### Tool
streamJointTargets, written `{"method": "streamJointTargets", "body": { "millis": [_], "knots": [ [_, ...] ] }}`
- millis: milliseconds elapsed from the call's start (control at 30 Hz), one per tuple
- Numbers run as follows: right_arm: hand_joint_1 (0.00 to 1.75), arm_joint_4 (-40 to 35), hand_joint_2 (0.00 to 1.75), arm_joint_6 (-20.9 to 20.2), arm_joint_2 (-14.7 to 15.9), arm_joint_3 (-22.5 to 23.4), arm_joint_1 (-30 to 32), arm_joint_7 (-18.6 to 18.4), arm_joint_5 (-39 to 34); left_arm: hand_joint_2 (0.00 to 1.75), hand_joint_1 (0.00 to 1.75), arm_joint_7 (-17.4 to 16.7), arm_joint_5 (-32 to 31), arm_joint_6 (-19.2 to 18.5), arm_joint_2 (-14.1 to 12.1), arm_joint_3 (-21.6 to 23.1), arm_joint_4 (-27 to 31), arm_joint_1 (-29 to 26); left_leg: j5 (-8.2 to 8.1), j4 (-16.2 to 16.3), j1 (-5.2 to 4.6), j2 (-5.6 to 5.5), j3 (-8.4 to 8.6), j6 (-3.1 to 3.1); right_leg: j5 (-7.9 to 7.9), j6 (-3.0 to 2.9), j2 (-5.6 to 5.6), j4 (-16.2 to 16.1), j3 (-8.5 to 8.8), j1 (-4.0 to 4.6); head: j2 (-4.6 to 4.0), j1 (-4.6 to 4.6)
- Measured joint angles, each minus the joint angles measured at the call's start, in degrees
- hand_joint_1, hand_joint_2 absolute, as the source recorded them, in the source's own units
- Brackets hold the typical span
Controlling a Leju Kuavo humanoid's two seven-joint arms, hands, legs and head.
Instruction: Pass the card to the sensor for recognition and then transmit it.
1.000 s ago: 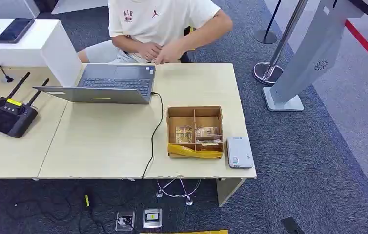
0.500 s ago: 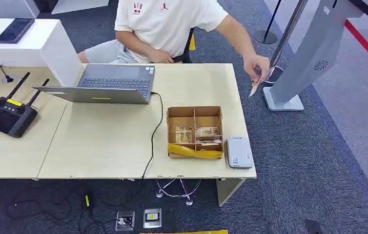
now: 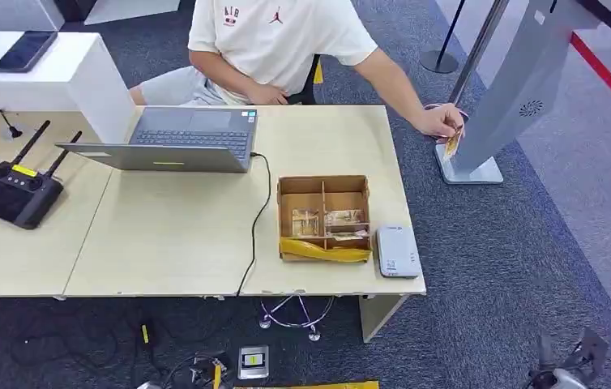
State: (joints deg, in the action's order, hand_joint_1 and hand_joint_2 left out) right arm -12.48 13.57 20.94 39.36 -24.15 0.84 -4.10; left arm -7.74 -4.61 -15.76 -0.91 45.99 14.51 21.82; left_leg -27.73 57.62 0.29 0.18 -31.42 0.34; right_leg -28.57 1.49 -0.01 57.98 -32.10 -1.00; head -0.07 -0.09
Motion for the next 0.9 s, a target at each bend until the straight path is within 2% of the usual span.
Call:
{"method": "streamJointTargets", "body": {
  "millis": [67, 167, 233, 333, 433, 567, 700, 800, 900],
  "knots": [
    [0.00, -0.9, 1.75, 1.1, 1.7, 2.3, -2.0, 5.5, -2.4, 0.00, 0.00, 3.2, 0.5, 0.0, -1.5, 0.0, 0.0, -1.3, 0.00, 0.0, 0.01, -0.02, -0.01, 0.00, -0.04, -0.02, 0.00, 0.0, -0.06, 0.01, 0.00, 0.00],
    [0.00, -2.1, 1.75, 0.2, 4.5, 4.2, -5.4, 9.8, -7.5, 0.00, 0.00, 10.2, 2.4, 0.0, -5.0, 0.0, -0.2, -4.6, -0.01, 0.0, 0.06, -0.01, -0.08, -0.01, -0.08, -0.02, 0.01, 0.0, -0.08, 0.06, 0.00, 0.07],
    [0.00, -3.6, 1.75, 0.7, 6.2, 4.7, -8.2, 11.1, -9.9, 0.00, 0.00, 13.8, 3.4, 0.0, -7.7, -0.1, -0.5, -6.4, -0.01, 0.0, 0.05, 0.02, -0.13, -0.01, -0.08, -0.02, 0.03, 0.0, -0.19, 0.05, 0.00, 0.02],
    [0.00, -5.8, 1.75, 1.7, 7.9, 4.9, -12.7, 13.3, -11.6, 0.00, 0.00, 14.0, 4.4, 0.0, -10.0, -0.2, -0.9, -8.0, 0.01, 0.0, 0.05, -0.05, -0.14, 0.00, -0.08, -0.02, -0.04, 0.0, -0.16, 0.06, 0.00, 0.09],
    [0.00, -8.7, 1.75, 2.4, 8.1, 3.5, -16.4, 14.6, -14.7, 0.00, 0.00, 13.7, 5.3, 0.0, -10.8, -0.2, -1.2, -8.7, 0.08, 0.0, 0.05, -0.20, -0.17, 0.05, -0.08, -0.02, -0.24, 0.0, -0.09, 0.05, 0.00, 0.04],
    [0.00, -12.5, 1.75, 1.8, 8.2, -1.5, -19.8, 14.6, -18.2, 0.00, 0.00, 13.3, 6.1, -0.5, -11.0, -0.6, -1.2, -9.2, 0.12, 0.0, 0.03, -0.27, -0.19, 0.09, -0.06, 0.00, -0.30, 0.0, -0.04, 0.04, 0.00, 0.07],
    [0.00, -15.0, 1.75, 1.7, 7.9, -6.8, -21.6, 16.2, -18.9, 0.00, 0.00, 13.3, 7.5, -0.5, -12.0, -1.3, -1.4, -9.2, 0.12, 0.0, 0.03, -0.34, -0.18, 0.09, -0.06, 0.00, -0.36, 0.0, -0.07, 0.04, 0.00, 0.04],
    [0.00, -16.9, 1.75, 2.6, 8.7, -9.8, -22.4, 17.8, -17.7, 0.00, 0.00, 13.2, 8.4, -0.5, -13.2, -2.0, -1.7, -9.6, 0.11, 0.0, 0.04, -0.42, -0.21, 0.09, -0.08, -0.02, -0.49, 0.0, -0.08, 0.05, 0.00, 0.07],
    [0.00, -20.8, 1.75, 4.6, 10.4, -13.6, -22.6, 18.8, -11.4, 0.00, 0.00, 12.9, 9.9, -0.5, -14.6, -3.0, -2.2, -10.5, 0.11, 0.0, 0.04, -0.41, -0.26, 0.09, -0.09, -0.02, -0.46, 0.0, -0.11, 0.05, 0.00, 0.04]
  ]
}}
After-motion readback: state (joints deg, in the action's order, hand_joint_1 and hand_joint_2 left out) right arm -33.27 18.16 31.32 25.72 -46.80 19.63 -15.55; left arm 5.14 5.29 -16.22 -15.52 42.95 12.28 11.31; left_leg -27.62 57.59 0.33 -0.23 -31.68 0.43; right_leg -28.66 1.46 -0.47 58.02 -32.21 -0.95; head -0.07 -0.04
